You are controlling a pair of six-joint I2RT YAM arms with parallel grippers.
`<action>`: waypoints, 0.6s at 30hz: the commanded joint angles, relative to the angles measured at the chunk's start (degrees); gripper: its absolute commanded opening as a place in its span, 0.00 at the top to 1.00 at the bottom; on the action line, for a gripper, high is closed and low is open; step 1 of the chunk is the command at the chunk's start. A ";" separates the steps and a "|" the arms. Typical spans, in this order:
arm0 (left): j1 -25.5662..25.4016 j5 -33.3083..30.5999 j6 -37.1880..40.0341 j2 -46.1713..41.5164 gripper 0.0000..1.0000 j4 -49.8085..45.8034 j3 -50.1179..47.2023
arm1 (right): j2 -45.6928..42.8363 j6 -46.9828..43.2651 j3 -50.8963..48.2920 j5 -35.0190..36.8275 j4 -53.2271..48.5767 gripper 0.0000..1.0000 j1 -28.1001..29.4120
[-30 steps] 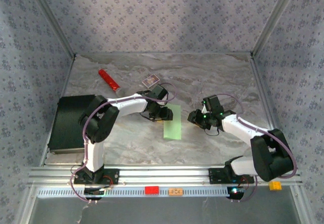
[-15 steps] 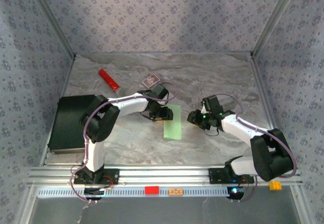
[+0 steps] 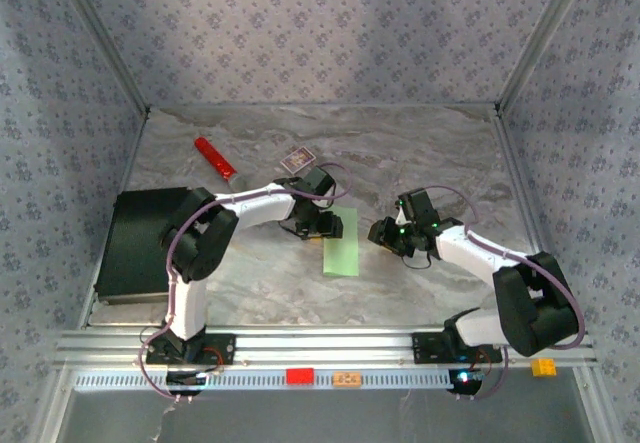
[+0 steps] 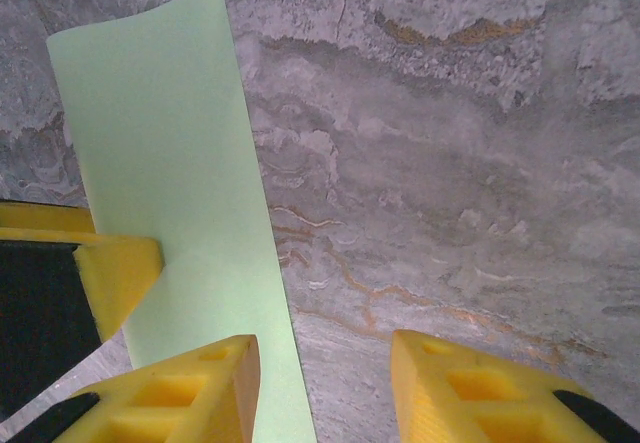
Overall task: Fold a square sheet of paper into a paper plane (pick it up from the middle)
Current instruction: First fold the square sheet of paper in half at the center of the table.
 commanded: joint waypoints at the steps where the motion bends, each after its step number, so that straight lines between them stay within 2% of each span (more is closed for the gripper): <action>1: -0.79 -4.48 0.89 7.63 0.46 3.39 -2.55 | 0.42 -0.15 1.64 -0.55 -0.09 0.59 0.32; 13: -0.75 -4.56 0.94 7.80 0.47 3.47 -2.55 | 1.70 -0.70 2.57 -1.92 1.15 0.62 1.51; 18: -0.78 -4.61 0.90 7.71 0.47 3.43 -2.65 | 3.84 -0.60 3.28 -3.38 3.00 0.73 2.40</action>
